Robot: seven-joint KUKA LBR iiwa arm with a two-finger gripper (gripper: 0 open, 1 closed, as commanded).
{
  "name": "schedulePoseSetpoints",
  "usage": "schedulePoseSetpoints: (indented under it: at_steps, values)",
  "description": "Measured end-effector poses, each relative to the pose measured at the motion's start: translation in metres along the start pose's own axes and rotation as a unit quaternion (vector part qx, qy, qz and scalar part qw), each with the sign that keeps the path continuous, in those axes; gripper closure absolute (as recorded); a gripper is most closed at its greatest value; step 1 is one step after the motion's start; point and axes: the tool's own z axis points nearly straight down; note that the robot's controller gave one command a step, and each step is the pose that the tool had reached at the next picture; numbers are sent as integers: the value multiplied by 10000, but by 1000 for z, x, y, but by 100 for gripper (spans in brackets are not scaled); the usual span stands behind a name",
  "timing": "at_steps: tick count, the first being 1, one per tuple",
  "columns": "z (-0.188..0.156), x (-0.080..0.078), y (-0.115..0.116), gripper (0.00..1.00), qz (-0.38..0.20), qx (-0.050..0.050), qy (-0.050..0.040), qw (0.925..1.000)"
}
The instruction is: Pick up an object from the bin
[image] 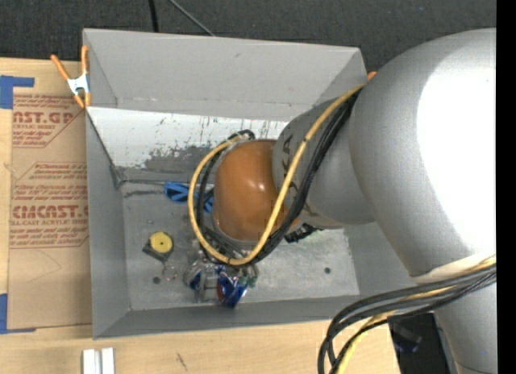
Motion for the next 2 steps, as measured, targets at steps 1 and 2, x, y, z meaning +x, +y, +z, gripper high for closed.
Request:
schedulePoseSetpoints:
  at_steps: [1,2]
  values:
    - [-114,-16,14,100,198,1,-43,9998]
    - [-226,-20,43,100,445,-3,-51,9990]
